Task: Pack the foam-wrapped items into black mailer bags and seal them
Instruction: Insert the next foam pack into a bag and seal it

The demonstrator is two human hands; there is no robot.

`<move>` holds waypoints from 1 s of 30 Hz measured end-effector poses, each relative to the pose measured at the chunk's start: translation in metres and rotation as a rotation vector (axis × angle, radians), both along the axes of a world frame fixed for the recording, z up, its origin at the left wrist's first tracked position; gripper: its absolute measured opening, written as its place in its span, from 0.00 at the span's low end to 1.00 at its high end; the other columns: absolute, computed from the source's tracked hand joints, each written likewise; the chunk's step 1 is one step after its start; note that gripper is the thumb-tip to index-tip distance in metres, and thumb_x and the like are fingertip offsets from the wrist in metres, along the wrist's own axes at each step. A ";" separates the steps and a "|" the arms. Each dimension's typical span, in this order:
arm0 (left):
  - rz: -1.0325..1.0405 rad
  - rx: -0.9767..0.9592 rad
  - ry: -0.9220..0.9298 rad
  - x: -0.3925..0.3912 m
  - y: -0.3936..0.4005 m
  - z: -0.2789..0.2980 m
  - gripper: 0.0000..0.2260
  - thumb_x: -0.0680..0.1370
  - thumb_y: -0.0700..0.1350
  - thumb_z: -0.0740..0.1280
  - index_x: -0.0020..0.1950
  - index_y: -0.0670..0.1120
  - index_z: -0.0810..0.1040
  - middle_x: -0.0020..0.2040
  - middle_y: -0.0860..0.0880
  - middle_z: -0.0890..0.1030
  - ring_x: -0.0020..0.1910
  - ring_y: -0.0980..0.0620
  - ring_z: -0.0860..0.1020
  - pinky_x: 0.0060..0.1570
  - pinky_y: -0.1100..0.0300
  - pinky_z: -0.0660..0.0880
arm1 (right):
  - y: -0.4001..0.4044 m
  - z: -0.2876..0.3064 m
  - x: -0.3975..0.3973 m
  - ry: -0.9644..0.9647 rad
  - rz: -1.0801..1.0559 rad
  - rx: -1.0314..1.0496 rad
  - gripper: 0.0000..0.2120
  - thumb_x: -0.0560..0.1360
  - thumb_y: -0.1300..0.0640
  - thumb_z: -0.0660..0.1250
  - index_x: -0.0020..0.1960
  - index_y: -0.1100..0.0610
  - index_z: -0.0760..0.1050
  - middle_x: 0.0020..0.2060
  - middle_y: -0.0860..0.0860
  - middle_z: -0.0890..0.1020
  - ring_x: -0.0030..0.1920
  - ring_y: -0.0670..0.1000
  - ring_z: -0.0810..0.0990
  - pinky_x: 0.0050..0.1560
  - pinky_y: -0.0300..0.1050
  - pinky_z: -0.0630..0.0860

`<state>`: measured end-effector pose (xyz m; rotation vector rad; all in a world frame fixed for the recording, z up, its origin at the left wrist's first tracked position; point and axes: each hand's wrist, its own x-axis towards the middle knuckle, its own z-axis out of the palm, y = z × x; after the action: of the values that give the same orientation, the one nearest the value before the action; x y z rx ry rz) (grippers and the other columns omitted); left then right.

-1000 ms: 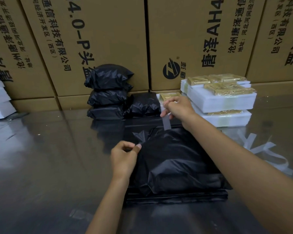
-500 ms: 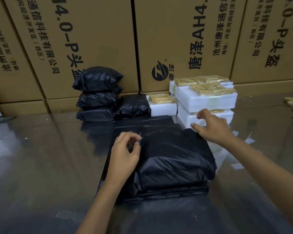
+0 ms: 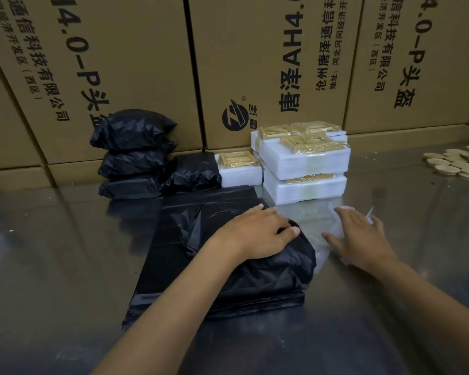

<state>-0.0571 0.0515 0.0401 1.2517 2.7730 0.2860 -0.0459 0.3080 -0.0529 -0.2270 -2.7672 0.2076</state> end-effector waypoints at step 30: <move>0.742 0.768 -0.685 0.012 -0.101 -0.032 0.47 0.60 0.83 0.59 0.75 0.63 0.64 0.75 0.61 0.66 0.73 0.54 0.66 0.72 0.52 0.63 | -0.138 0.051 0.022 -0.206 0.152 -1.094 0.35 0.66 0.22 0.59 0.66 0.39 0.72 0.63 0.41 0.77 0.58 0.44 0.77 0.57 0.42 0.73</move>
<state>-0.0455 -0.0499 0.0085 0.0024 2.3762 1.5738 -0.0242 0.1703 -0.0021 -0.3021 -2.5411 1.7954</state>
